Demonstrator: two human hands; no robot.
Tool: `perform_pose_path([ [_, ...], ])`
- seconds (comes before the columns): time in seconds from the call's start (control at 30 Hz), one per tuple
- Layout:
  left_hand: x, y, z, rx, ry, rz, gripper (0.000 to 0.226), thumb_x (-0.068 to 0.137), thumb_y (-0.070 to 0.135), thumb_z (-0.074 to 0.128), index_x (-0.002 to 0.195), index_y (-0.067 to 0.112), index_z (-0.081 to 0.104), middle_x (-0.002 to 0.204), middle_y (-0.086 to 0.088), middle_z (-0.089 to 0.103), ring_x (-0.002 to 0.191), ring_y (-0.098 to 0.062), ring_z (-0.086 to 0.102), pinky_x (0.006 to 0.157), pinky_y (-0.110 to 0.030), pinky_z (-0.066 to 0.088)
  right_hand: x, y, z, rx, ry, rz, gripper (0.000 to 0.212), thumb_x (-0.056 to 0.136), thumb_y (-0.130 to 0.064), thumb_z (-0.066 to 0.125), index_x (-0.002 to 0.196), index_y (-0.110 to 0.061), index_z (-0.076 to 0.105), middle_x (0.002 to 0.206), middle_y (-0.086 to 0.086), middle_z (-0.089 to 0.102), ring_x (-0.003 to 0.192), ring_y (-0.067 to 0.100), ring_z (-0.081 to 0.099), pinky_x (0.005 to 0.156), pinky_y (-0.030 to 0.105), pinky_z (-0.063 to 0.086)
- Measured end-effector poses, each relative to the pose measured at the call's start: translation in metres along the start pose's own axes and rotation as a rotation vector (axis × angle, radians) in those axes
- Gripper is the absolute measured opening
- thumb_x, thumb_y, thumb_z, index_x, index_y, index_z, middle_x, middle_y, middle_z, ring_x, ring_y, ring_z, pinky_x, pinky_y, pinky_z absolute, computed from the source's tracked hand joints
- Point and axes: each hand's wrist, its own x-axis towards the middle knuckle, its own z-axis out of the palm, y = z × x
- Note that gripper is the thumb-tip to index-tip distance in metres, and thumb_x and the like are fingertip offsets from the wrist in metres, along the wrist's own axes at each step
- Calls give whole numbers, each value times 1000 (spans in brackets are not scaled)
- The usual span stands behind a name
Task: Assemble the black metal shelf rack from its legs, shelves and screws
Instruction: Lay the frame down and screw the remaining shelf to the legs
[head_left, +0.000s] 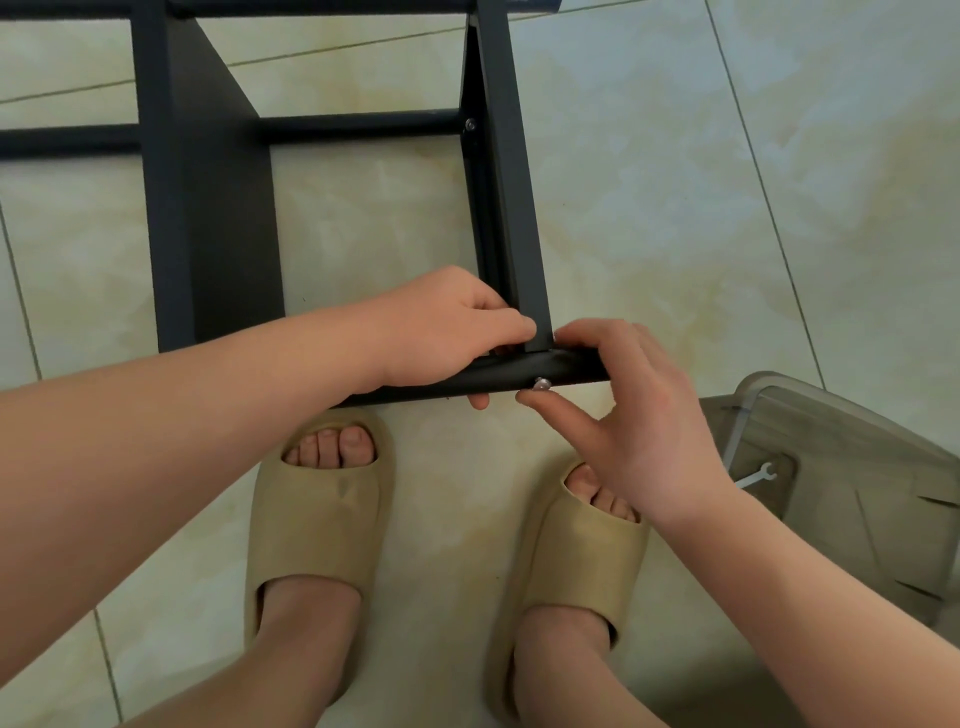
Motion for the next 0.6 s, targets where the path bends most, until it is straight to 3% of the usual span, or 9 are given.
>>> perform_pose_path([
  [0.13, -1, 0, 0, 0, 5, 6, 36, 99, 43, 50, 92, 14, 71, 63, -2, 73, 56, -8, 59, 64, -31, 42, 5, -4, -5, 247, -138, 294, 38, 78, -35, 86, 106, -26, 63, 90, -17, 65, 79, 8, 61, 70, 21, 50],
  [0.2, -1, 0, 0, 4, 4, 12, 37, 99, 43, 50, 92, 14, 72, 64, -2, 73, 57, -10, 60, 63, -31, 42, 8, -5, -7, 339, -156, 397, 36, 72, -35, 89, 96, -30, 62, 73, -12, 62, 65, 6, 57, 61, 15, 45],
  [0.33, -1, -1, 1, 16, 6, 20, 36, 98, 43, 51, 91, 14, 71, 64, -2, 73, 63, -17, 66, 68, -35, 45, 8, -9, -7, 353, -140, 421, 39, 70, -34, 90, 92, -27, 59, 72, 5, 61, 64, 16, 52, 58, 19, 42],
  [0.43, 1, -2, 1, 28, 9, 14, 35, 98, 44, 51, 90, 16, 71, 62, -2, 73, 54, -11, 62, 57, -25, 42, 7, -12, -7, 404, -132, 476, 39, 70, -30, 91, 93, -26, 60, 75, 12, 63, 65, 20, 52, 59, 25, 44],
  [0.5, 2, -2, 1, 40, 7, 14, 36, 98, 45, 51, 89, 17, 72, 60, -2, 72, 49, -6, 59, 50, -17, 39, 6, -12, -7, 433, -123, 508, 40, 69, -28, 92, 93, -26, 61, 76, 13, 62, 64, 21, 52, 59, 27, 45],
  [0.6, 3, -2, 1, 54, 3, 24, 37, 97, 46, 50, 86, 18, 71, 61, -3, 72, 54, -9, 63, 58, -25, 43, 6, -13, -9, 459, -106, 557, 40, 69, -27, 93, 91, -33, 60, 78, 8, 61, 57, 11, 49, 51, 29, 46],
])
